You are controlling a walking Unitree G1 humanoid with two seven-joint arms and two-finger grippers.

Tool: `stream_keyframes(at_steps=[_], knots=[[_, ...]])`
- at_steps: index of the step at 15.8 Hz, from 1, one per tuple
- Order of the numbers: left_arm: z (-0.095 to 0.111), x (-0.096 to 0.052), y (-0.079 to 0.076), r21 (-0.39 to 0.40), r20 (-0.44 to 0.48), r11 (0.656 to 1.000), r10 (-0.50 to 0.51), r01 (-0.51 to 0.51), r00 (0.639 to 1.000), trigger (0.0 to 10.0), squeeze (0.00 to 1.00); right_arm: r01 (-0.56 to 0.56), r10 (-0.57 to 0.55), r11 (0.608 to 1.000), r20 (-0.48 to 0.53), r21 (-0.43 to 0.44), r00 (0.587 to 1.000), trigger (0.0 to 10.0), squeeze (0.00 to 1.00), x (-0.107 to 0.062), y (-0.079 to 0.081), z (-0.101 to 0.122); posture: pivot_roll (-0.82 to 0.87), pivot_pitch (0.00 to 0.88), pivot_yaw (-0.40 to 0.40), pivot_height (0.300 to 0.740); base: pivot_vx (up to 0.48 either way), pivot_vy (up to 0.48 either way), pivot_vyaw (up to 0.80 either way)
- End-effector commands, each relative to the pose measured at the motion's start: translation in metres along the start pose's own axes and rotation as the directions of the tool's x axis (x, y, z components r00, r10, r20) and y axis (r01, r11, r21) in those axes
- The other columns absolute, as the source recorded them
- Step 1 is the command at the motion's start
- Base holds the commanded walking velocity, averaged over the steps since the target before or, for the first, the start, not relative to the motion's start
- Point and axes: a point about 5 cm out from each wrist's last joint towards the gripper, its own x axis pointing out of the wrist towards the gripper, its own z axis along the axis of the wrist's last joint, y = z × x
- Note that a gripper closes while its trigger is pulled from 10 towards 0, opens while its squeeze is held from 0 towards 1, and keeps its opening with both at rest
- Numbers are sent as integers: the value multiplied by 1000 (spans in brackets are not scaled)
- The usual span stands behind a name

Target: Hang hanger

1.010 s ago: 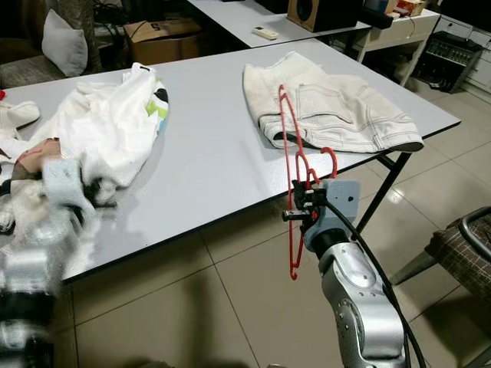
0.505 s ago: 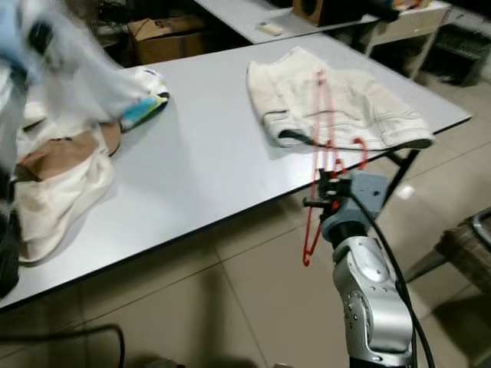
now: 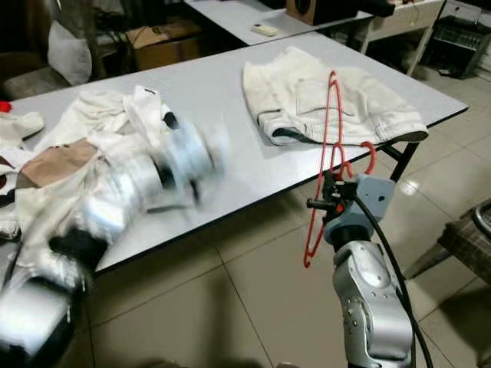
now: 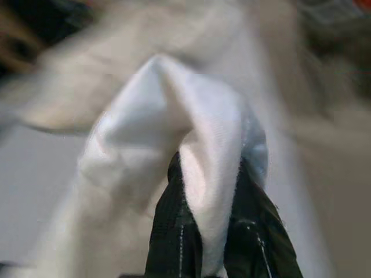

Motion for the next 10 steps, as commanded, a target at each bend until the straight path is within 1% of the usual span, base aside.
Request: stream_keyframes(at_steps=[1, 2, 3, 4, 5, 6, 7, 8, 9, 10], knots=[[-1, -1, 0, 43, -21, 999, -22, 23, 1000, 0, 0, -7, 7, 1000, 6, 1, 1000, 10000, 0, -1, 1, 2, -145, 0, 72, 740, 0, 0, 0], [-4, -2, -3, 35, -30, 999, -21, 22, 999, 0, 0, -7, 7, 1000, 5, 1, 1000, 10000, 0, -1, 1, 2, -139, 0, 64, 740, 0, 0, 0], [-6, -3, -6, 27, -25, 1000, -15, 15, 1000, 10000, 0, -12, 12, 1000, 1, -1, 1000, 10000, 0, -1, 1, 1, -132, 0, 54, 740, 0, 0, 0], [-8, -4, -9, -13, -20, 999, -35, 34, 999, 10000, 0, -20, 20, 1000, -3, -2, 1000, 10000, 0, 1, 3, 1, -129, 0, 49, 740, 0, 0, 0], [-9, -8, -15, -47, -14, 994, -99, 98, 995, 10000, 1000, -31, 31, 1000, -4, -4, 1000, 10000, 0, 2, 5, 1, -125, 0, 44, 740, 0, 0, 0], [-9, -10, -19, -54, -22, 989, -142, 141, 990, 10000, 1000, -33, 33, 999, -4, -4, 999, 10000, 0, 3, 5, 2, -124, 0, 43, 740, 0, 0, 0], [-11, -12, -20, -70, -41, 986, -157, 154, 987, 10000, 1000, -35, 35, 999, -4, -5, 999, 10000, 0, 3, 5, 2, -124, 0, 43, 740, 0, 0, 0], [-16, -16, -14, -107, -65, 989, -106, 99, 992, 10000, 1000, -34, 34, 999, -3, -6, 999, 10000, 0, 3, 4, 2, -124, 0, 44, 740, 0, 0, 0], [-18, -19, -8, -143, -62, 989, -55, 45, 997, 10000, 1000, -33, 33, 999, -4, -6, 999, 10000, 0, 2, 4, 2, -125, 0, 45, 740, 0, 0, 0], [-18, -26, -6, -221, -30, 975, -36, 28, 999, 10000, 1000, -30, 30, 1000, -5, -7, 1000, 10000, 0, 2, 2, 2, -126, 0, 47, 740, 0, 0, 0]])
